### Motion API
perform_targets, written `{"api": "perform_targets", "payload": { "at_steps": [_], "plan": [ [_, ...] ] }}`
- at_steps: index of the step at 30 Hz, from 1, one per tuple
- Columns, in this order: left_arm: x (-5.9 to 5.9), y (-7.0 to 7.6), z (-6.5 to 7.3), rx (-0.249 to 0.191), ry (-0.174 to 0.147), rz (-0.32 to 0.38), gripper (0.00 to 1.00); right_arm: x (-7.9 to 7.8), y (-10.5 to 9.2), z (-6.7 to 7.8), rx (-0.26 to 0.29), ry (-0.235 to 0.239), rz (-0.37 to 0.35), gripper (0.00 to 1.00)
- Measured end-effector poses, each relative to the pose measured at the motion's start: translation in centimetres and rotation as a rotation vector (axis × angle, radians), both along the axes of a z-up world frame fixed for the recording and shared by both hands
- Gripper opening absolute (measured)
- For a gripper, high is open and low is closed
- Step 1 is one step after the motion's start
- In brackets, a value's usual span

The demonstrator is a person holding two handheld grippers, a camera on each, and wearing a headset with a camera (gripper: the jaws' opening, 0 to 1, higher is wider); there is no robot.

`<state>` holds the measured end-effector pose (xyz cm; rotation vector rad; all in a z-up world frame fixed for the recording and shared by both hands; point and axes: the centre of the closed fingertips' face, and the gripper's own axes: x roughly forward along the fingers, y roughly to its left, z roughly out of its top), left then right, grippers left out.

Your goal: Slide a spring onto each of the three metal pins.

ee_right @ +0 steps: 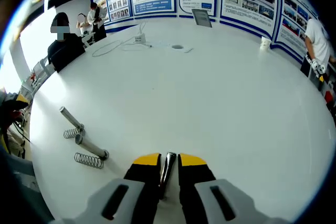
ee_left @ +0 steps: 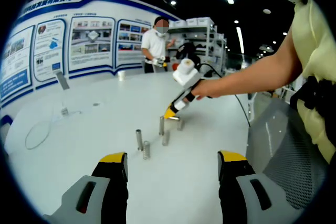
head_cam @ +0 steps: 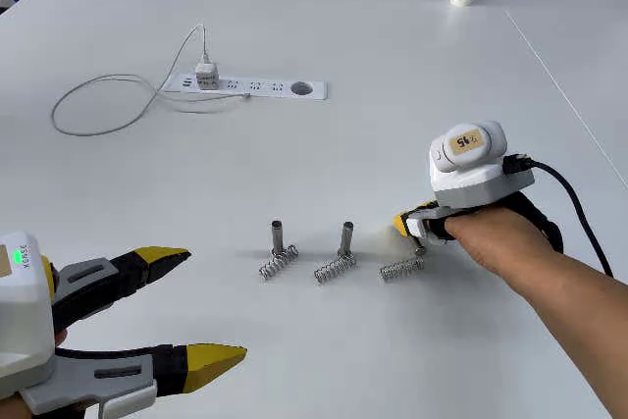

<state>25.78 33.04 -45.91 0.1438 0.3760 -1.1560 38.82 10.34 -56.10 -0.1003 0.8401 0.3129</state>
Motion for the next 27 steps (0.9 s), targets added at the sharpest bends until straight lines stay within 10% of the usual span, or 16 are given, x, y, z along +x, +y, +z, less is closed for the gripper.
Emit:
{"api": "perform_targets", "payload": {
  "at_steps": [27],
  "plan": [
    [0.06, -0.04, -0.50, -0.007, 0.015, 0.006, 0.70, -0.36, -0.04, -0.32, -0.059, 0.011, -0.003, 0.09]
  ]
}}
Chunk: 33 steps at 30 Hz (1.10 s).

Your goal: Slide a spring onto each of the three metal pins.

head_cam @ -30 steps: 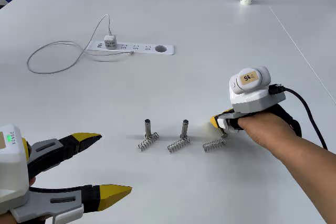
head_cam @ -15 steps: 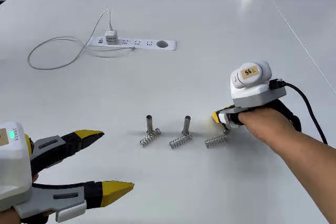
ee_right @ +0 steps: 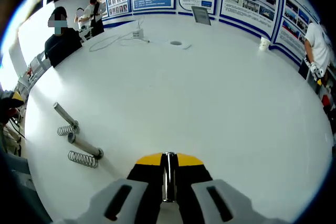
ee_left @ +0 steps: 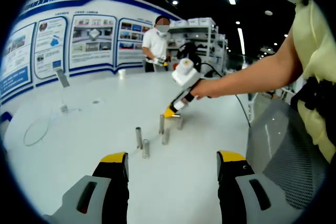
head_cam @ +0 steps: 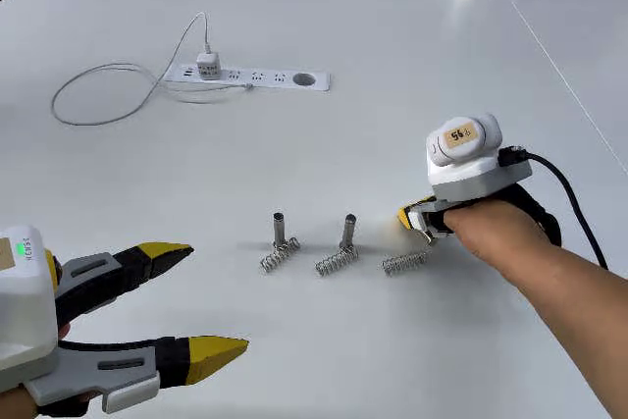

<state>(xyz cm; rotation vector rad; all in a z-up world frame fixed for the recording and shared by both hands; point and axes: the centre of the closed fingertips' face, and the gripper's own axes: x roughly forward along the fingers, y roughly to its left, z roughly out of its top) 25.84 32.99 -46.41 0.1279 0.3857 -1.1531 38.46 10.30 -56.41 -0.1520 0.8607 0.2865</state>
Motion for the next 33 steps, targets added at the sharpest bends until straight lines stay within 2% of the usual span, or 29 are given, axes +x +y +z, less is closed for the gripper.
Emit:
{"api": "perform_targets", "payload": {
  "at_steps": [3, 7, 8, 12, 14, 19, 29, 33],
  "plan": [
    [0.0, -0.1, 0.1, -0.003, 0.000, 0.000, 0.70, 0.1, -0.1, 0.0, 0.005, 0.003, -0.004, 0.09],
    [0.0, -0.1, 0.2, 0.001, -0.004, -0.002, 0.70, -0.4, 0.3, 0.2, 0.039, 0.003, -0.010, 0.09],
    [0.1, 0.0, 0.4, 0.000, -0.008, 0.000, 0.69, -0.5, 0.5, 0.5, 0.055, -0.008, -0.013, 0.09],
    [0.3, 0.1, 0.5, -0.010, -0.012, 0.012, 0.69, -1.1, 0.6, 1.5, 0.058, -0.026, -0.011, 0.09],
    [0.3, 0.2, 0.5, -0.014, -0.011, 0.014, 0.69, -1.2, 0.8, 2.2, 0.084, -0.042, -0.020, 0.09],
    [0.2, 0.0, 0.5, -0.018, -0.013, 0.014, 0.69, -1.6, 1.0, 3.5, 0.090, -0.082, -0.019, 0.09],
    [0.0, 0.2, 0.9, -0.022, -0.023, 0.019, 0.69, -2.7, 0.5, 4.9, 0.108, -0.142, -0.025, 0.09],
    [-0.1, 0.2, 0.9, -0.022, -0.025, 0.020, 0.69, -3.2, 0.4, 4.8, 0.107, -0.147, -0.026, 0.09]
  ]
}}
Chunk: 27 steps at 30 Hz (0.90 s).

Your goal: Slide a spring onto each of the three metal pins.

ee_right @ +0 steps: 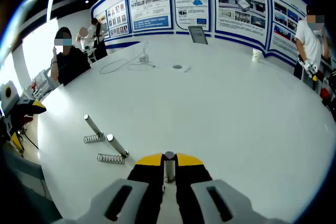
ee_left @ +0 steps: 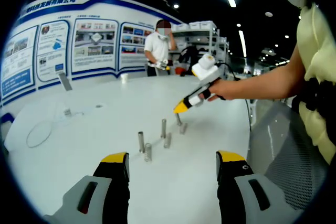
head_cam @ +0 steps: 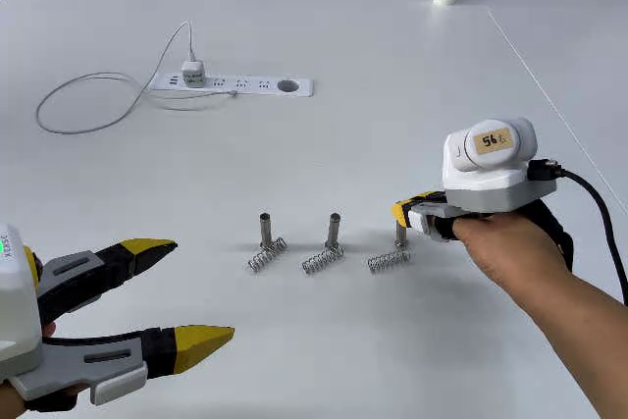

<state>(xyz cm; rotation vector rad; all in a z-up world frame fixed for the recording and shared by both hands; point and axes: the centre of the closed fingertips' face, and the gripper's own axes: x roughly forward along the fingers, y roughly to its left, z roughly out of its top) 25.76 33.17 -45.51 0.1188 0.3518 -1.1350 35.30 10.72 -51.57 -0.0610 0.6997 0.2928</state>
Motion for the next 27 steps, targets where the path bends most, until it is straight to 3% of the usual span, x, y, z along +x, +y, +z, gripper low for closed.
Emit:
{"api": "perform_targets", "payload": {
  "at_steps": [15, 27],
  "plan": [
    [-0.4, 0.1, 0.0, 0.007, 0.002, -0.007, 0.68, -1.2, 0.2, -0.2, -0.053, -0.010, 0.056, 0.09],
    [-0.7, -0.1, -0.2, 0.002, 0.005, -0.009, 0.68, -1.4, 0.1, 0.0, -0.053, -0.026, 0.052, 0.13]
  ]
}}
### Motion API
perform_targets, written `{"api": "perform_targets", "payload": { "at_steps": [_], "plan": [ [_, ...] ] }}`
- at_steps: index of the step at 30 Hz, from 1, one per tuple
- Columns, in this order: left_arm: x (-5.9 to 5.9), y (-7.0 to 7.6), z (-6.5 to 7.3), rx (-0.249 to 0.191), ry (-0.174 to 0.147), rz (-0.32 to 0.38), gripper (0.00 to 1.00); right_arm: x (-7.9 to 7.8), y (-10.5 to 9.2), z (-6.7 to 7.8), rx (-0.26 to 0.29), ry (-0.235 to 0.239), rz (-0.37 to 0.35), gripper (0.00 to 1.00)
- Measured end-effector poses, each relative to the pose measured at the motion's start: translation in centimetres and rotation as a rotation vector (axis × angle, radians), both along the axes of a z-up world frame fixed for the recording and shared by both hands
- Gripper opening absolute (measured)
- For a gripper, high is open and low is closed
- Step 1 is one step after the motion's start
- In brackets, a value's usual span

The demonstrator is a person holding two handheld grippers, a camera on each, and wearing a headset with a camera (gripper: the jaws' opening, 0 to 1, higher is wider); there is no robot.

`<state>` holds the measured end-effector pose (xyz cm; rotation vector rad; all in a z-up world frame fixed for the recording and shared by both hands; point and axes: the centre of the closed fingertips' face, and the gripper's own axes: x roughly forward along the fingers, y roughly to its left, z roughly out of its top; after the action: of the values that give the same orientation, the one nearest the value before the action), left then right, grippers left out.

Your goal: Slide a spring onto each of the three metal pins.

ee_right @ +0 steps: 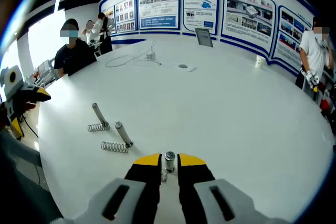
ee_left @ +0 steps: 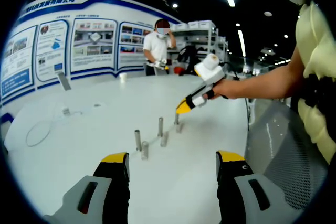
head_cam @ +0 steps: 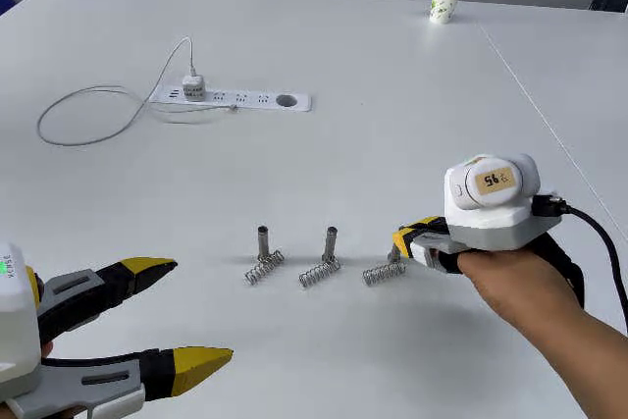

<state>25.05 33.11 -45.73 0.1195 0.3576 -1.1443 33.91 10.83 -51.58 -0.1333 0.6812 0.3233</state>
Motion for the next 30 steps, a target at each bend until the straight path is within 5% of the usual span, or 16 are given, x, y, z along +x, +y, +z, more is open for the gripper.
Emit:
{"api": "perform_targets", "payload": {
  "at_steps": [16, 30],
  "plan": [
    [-0.1, 0.0, 0.2, 0.004, -0.007, -0.002, 0.68, -2.2, 0.0, 1.7, 0.046, -0.052, 0.075, 0.16],
    [-0.2, 0.0, 0.2, 0.008, -0.006, 0.001, 0.68, -3.5, 0.3, -2.3, 0.027, 0.055, 0.212, 0.16]
  ]
}}
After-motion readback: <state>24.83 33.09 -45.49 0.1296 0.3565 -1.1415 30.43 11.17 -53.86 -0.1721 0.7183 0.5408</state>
